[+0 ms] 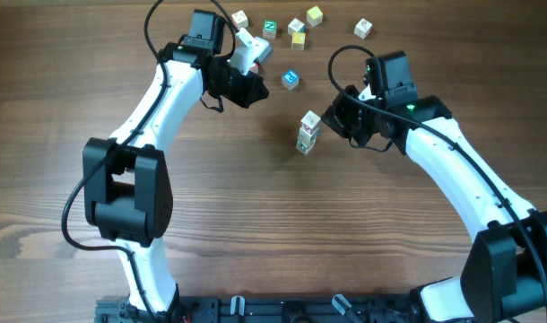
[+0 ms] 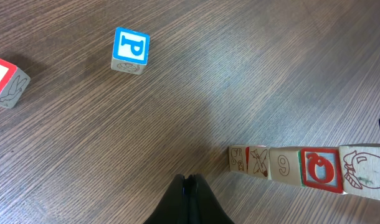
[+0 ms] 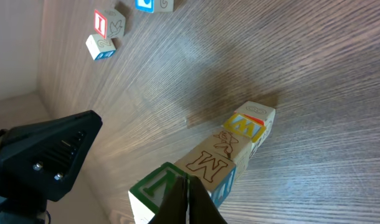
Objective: Form a tower
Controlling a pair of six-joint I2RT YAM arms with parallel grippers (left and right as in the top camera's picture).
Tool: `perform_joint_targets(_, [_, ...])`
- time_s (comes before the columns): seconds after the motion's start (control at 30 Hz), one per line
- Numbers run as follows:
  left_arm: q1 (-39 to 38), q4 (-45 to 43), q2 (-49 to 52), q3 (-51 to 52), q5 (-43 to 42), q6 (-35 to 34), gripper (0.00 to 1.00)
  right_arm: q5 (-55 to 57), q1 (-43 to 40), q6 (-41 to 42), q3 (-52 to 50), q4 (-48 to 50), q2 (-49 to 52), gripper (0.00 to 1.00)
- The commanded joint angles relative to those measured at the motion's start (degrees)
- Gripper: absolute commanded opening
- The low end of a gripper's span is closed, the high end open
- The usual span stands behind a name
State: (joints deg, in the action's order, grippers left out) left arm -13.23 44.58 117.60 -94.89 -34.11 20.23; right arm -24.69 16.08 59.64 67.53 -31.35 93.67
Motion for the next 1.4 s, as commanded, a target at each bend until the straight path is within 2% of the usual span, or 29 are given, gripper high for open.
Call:
perform_joint_targets(0.0, [-0.2,0.1,0.7,-0.9,0.1,-0.3,0.04,-1.1,0.2,-1.2,0.9,-1.4,0.6,0.05])
perform_joint_targets(0.27, [-0.2,0.3,0.7,-0.9,0.1,-0.3,0.04,-0.8,0.2,-1.3,0.9,-2.0,0.6,0.04])
perform_joint_targets(0.5, [-0.2,-0.2,0.7,-0.9,-2.5,-0.3,0.04,5.9,0.0,-1.0,0.9,-3.0,0.6,0.05])
perform_joint_targets(0.6, [-0.2,-0.2,0.7,-0.9,-2.5,-0.3,0.04,7.7,0.0,-1.0,0.9,-6.3,0.6,0.05])
perform_joint_targets(0.73, [-0.1,-0.4,0.7,-0.9,-2.4,-0.3,0.04,2.2,0.1,-0.9,0.8,-12.5,0.6,0.04])
perform_joint_targets(0.93, [-0.1,-1.6,0.7,-0.9,-1.9,-0.3,0.04,-2.4,0.2,2.6,0.7,-12.7,0.6,0.05])
perform_joint_targets(1.1, [-0.1,-2.0,0.7,-0.9,1.8,-0.3,0.04,-2.2,0.2,4.9,0.0,-12.2,0.7,0.04])
perform_joint_targets(1.37, [0.9,-2.3,0.7,-0.9,2.7,-0.3,0.04,-2.4,0.2,6.3,-0.3,-8.9,4.3,0.04])
